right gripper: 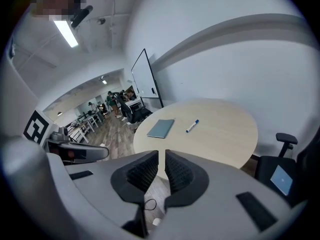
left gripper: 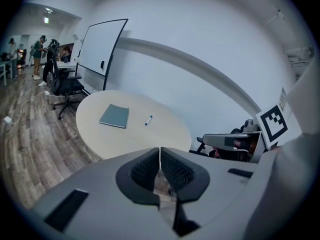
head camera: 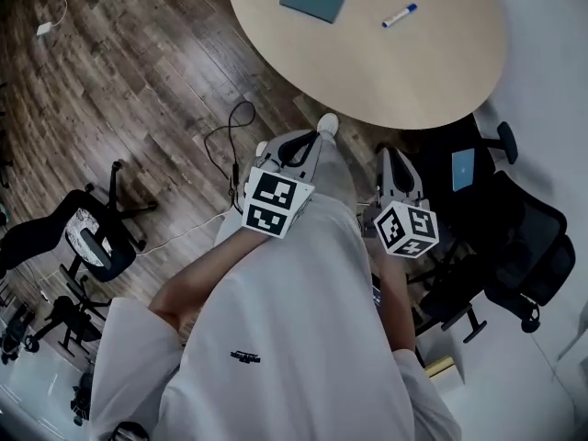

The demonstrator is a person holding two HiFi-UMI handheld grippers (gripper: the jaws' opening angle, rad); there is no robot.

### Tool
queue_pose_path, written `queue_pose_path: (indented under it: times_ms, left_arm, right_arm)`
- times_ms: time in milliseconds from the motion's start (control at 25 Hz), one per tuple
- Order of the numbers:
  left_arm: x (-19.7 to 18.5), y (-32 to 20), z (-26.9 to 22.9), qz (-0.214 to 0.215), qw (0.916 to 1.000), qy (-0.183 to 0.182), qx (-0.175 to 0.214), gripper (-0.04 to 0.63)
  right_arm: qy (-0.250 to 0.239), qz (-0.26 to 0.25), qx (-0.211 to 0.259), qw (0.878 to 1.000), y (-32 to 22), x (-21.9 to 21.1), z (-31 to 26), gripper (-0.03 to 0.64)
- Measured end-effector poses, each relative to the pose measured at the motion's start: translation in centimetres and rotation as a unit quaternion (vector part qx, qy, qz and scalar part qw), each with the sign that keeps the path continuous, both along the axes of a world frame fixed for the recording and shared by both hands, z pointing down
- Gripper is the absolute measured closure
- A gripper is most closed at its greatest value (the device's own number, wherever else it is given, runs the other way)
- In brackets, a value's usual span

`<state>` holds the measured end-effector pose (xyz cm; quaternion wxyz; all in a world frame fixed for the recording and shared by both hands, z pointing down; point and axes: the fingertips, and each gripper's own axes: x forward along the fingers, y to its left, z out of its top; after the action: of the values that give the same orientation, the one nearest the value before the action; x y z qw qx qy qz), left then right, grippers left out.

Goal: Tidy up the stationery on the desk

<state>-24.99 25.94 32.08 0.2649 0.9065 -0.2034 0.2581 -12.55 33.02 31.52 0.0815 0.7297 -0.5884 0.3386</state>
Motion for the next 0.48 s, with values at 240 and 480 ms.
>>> queue_pose_path:
  times_ms: [240,480]
  left_arm:
    - [5.2,-3.2,-0.7,-0.041,0.9989,-0.020,0.012,0.569]
    - [15.0,-6.4,-2.7,-0.094,0.9949,-0.030,0.021,0.569]
  right_arm:
    - [-0.007,-0.027,0.017,0.999,-3.5,7.4,-0.6,0.553]
    - [-0.017,-0.102,0.033,0.994,-8.6,16.4,-1.9,0.554]
